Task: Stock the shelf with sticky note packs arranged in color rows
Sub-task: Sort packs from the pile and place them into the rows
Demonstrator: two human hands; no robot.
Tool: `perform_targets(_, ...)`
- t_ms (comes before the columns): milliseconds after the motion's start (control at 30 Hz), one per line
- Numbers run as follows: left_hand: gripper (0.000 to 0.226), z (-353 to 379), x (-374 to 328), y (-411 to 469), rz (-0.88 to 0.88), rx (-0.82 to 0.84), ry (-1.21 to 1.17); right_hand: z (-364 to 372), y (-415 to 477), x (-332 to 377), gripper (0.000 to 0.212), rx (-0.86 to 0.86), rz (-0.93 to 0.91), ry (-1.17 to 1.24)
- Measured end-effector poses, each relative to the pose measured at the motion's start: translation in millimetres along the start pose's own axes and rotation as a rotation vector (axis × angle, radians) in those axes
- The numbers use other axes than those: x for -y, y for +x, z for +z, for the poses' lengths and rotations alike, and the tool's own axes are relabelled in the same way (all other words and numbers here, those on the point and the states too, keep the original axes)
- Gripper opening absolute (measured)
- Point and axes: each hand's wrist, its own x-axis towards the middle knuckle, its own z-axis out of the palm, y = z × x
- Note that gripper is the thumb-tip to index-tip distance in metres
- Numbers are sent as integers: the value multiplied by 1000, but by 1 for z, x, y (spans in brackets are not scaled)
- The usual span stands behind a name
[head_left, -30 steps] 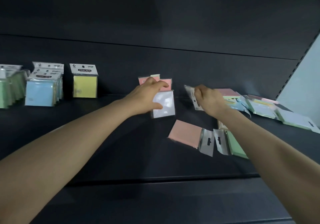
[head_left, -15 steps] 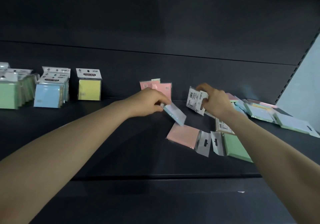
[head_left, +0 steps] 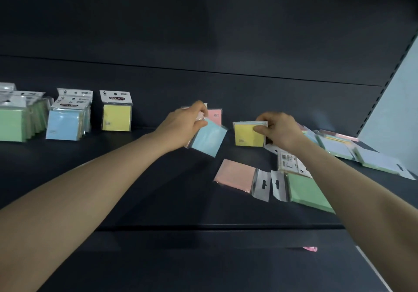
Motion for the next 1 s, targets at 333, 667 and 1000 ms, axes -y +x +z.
perform_targets(333, 20, -18, 2, -30, -35, 65, 48, 2, -2, 18, 40, 156, 48, 169)
perform_targets(667, 61, -39, 10, -70, -204, -113, 23, 8, -16, 57, 19, 308, 44, 161)
perform_targets(1000, 12, -93, 76, -103, -107, -189, 101, 38, -3, 145, 39, 231, -131, 446)
